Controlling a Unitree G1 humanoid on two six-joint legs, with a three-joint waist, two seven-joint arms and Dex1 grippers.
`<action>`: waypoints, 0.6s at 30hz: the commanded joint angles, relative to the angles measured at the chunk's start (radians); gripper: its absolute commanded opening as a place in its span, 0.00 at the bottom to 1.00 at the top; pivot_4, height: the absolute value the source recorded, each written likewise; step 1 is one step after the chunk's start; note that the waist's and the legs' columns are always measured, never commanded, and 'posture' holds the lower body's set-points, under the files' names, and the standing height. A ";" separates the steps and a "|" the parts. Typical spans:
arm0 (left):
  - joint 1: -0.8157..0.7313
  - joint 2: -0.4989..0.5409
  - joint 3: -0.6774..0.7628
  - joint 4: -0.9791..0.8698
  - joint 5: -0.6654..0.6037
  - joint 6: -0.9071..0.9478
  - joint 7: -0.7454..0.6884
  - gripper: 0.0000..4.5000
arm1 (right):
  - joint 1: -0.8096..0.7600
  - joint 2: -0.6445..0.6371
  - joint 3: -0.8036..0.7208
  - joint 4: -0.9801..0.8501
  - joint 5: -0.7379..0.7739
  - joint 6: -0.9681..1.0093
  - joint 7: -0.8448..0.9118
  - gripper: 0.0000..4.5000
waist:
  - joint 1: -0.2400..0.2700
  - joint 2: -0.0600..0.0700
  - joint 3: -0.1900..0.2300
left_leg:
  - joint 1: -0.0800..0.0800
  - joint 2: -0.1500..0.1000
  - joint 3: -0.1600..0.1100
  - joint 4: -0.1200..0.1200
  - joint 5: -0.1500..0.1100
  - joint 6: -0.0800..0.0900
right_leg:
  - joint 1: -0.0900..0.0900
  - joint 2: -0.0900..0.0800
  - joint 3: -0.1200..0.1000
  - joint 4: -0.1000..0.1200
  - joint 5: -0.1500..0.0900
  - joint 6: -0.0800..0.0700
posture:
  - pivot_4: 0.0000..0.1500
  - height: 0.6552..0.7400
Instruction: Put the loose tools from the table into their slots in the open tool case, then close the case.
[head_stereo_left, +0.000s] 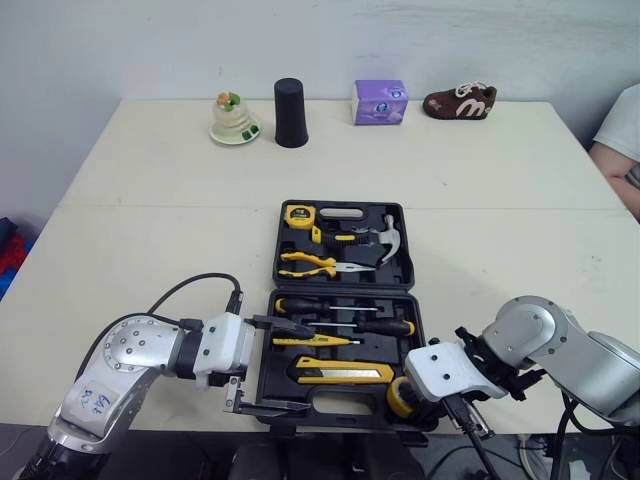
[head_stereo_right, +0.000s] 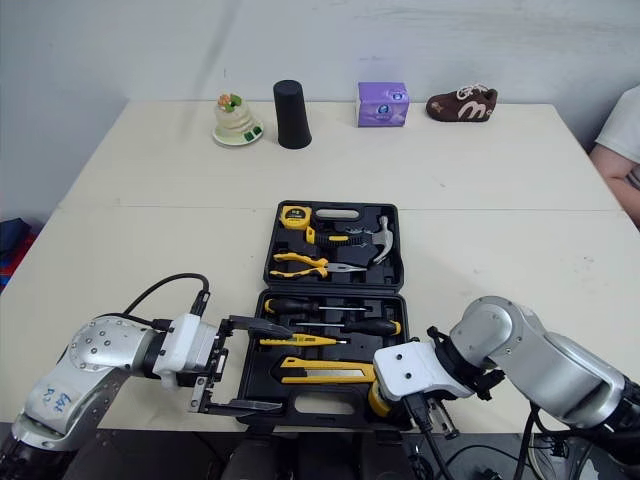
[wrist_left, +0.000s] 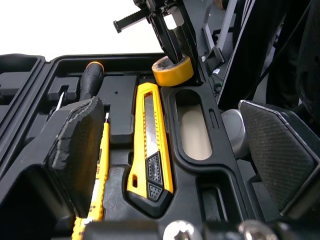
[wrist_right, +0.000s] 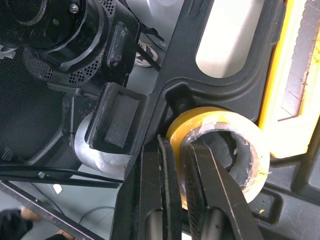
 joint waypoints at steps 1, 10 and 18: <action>-0.015 -0.007 -0.006 -0.030 -0.020 -0.009 -0.007 1.00 | -0.001 0.015 0.011 0.004 -0.003 0.017 0.008 0.11 | 0.000 0.000 0.000 | 0.000 0.000 0.000 0.000 0.000 0.000 | 0.000 0.000 0.000 0.000 0.000 0.000 | 1.00 1.00; -0.022 0.002 -0.006 -0.008 -0.021 -0.012 -0.040 1.00 | 0.096 -0.046 -0.194 -0.031 0.201 -0.063 0.118 0.58 | 0.004 -0.001 0.001 | -0.001 0.000 0.000 0.000 0.000 0.000 | -0.001 0.000 0.000 0.001 -0.001 -0.002 | 1.00 1.00; -0.033 0.001 -0.001 0.012 -0.018 -0.020 -0.059 1.00 | 0.307 0.092 -0.431 0.028 0.376 -0.170 0.033 0.47 | 0.003 -0.007 0.003 | 0.000 0.000 -0.001 0.002 -0.002 0.004 | 0.000 0.001 0.000 0.003 -0.001 -0.001 | 1.00 1.00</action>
